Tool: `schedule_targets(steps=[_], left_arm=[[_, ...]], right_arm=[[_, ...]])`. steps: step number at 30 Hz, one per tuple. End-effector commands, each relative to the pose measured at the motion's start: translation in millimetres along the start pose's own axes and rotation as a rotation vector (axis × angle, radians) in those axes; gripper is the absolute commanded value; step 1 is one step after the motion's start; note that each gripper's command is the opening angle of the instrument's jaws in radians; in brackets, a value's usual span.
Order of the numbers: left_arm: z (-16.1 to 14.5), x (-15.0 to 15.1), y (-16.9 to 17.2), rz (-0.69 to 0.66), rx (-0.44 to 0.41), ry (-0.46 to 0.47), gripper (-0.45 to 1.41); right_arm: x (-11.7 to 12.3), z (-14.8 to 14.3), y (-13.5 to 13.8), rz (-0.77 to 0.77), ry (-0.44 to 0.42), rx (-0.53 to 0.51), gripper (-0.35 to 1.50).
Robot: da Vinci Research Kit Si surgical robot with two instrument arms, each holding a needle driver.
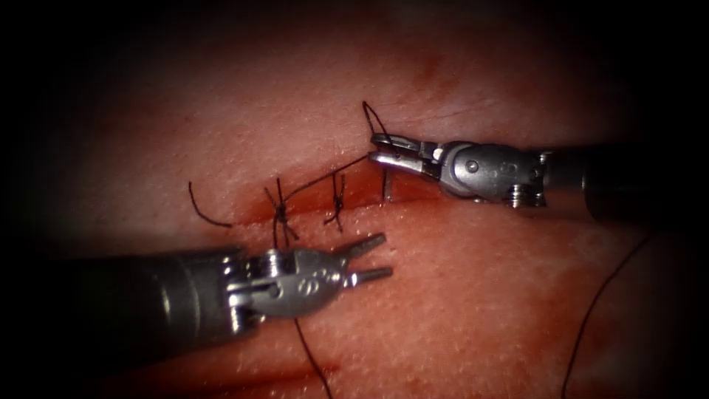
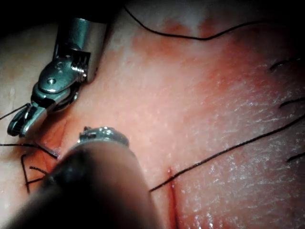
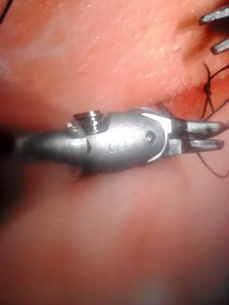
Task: Wound Closure
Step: Push needle through skin above incision with right hand
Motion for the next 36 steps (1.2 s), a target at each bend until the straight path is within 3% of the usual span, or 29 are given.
schedule_targets(steps=[1,20,25,28,36], left_arm=[[0.7,0.0,-0.1,0.002,-0.001,0.001,0.05],[3.7,-3.7,1.4,-0.023,-0.049,-0.029,0.05],[4.6,-5.8,1.7,-0.033,-0.069,-0.051,0.05],[4.9,-7.2,2.4,-0.045,-0.092,-0.071,0.05],[3.6,-8.6,2.6,-0.055,-0.102,-0.069,0.05]], right_arm=[[-0.3,0.8,0.1,0.006,0.002,0.001,-0.35],[-0.7,2.0,0.6,0.331,-0.086,0.059,-0.35],[-1.4,2.8,0.0,0.465,-0.096,0.091,-0.35],[-2.1,3.2,-0.3,0.627,-0.117,0.092,-0.35],[-4.4,3.0,-1.9,0.840,-0.229,0.130,-0.35]])
